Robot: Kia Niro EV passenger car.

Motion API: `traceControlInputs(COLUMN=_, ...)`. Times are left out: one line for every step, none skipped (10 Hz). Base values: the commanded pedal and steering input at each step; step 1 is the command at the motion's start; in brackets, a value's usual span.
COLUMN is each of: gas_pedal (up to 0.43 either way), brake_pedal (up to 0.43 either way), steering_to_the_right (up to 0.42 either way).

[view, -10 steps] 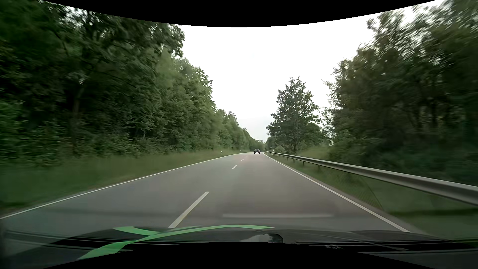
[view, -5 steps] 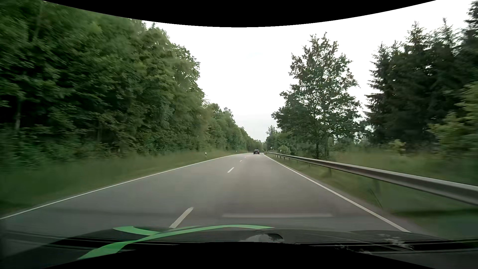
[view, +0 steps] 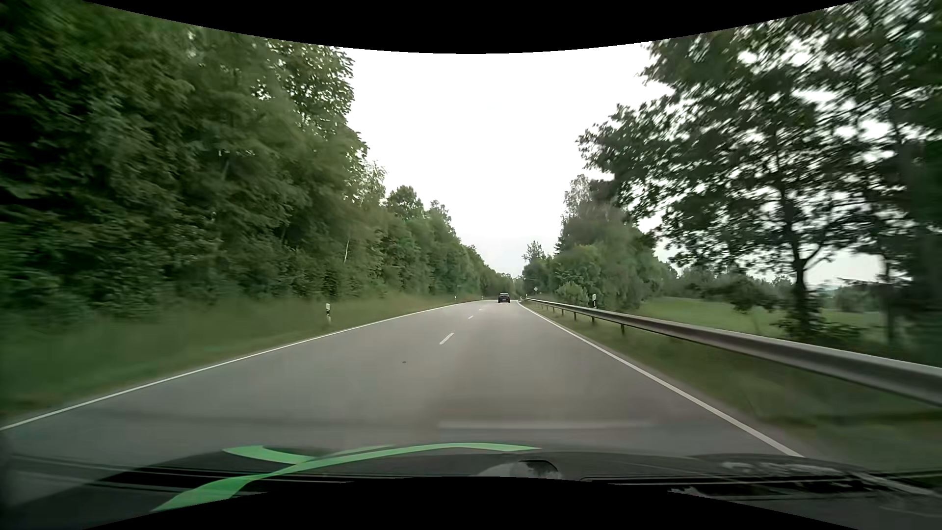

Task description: Follow the waypoints while adhering to traffic rules and regulations

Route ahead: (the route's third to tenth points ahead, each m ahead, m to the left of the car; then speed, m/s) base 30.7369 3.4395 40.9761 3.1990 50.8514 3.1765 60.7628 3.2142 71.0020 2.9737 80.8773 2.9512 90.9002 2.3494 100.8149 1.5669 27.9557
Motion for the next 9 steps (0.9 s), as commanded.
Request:
traceControlInputs(gas_pedal=0.169, brake_pedal=0.0, steering_to_the_right=0.003)
traceControlInputs(gas_pedal=0.157, brake_pedal=0.0, steering_to_the_right=0.003)
traceControlInputs(gas_pedal=0.157, brake_pedal=0.0, steering_to_the_right=0.003)
traceControlInputs(gas_pedal=0.157, brake_pedal=0.0, steering_to_the_right=0.003)
traceControlInputs(gas_pedal=0.157, brake_pedal=0.0, steering_to_the_right=0.002)
traceControlInputs(gas_pedal=0.157, brake_pedal=0.0, steering_to_the_right=0.002)
traceControlInputs(gas_pedal=0.177, brake_pedal=0.0, steering_to_the_right=0.002)
traceControlInputs(gas_pedal=0.22, brake_pedal=0.0, steering_to_the_right=0.001)
traceControlInputs(gas_pedal=0.26, brake_pedal=0.0, steering_to_the_right=0.002)
